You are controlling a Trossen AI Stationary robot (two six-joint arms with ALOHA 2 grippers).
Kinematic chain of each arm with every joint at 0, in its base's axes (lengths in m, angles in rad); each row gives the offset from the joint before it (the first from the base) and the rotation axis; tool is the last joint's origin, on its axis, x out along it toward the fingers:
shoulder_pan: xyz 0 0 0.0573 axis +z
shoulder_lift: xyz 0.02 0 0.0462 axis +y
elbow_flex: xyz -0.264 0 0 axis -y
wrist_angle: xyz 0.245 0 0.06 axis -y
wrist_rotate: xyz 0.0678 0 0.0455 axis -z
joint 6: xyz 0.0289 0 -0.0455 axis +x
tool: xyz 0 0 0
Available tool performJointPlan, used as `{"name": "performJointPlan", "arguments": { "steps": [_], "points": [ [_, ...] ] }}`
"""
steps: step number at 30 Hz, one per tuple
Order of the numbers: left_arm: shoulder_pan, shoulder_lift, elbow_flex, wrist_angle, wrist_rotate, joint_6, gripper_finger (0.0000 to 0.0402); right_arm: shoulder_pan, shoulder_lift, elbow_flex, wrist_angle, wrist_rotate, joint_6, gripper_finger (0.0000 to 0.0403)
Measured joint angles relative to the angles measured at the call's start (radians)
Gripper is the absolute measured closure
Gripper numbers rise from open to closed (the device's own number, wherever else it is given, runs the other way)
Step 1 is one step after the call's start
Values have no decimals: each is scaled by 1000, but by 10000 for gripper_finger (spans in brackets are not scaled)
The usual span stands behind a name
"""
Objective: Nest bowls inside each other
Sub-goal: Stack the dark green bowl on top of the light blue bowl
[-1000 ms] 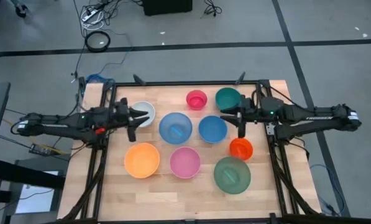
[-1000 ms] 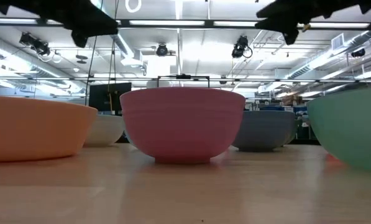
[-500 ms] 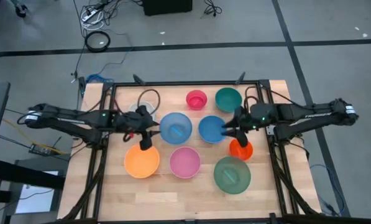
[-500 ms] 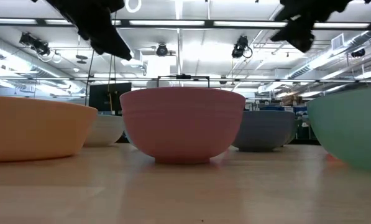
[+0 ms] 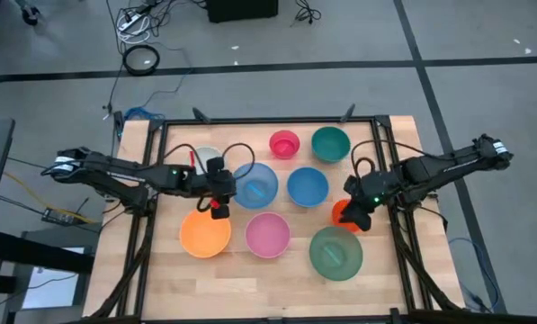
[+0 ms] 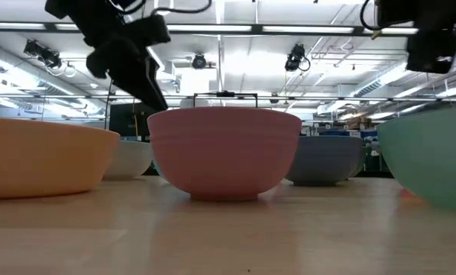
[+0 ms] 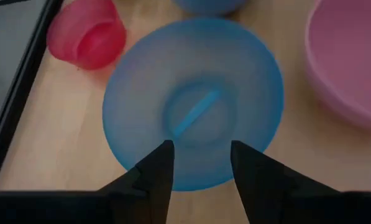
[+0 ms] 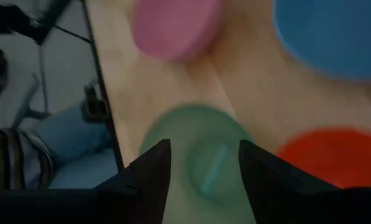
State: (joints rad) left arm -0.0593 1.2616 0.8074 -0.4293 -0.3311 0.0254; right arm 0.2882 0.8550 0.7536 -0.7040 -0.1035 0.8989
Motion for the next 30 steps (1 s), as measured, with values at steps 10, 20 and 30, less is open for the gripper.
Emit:
{"name": "performJointPlan", "arguments": {
  "steps": [10,20,30],
  "points": [
    [0,35,0,-9,-12,14,234,112,91,0,-158,9,73,225],
    [0,35,0,-10,-24,8,234,130,284,1,-124,41,-3,225],
    [0,34,47,17,-25,-2,234,130,372,1,-76,126,-72,225]
  ]
}}
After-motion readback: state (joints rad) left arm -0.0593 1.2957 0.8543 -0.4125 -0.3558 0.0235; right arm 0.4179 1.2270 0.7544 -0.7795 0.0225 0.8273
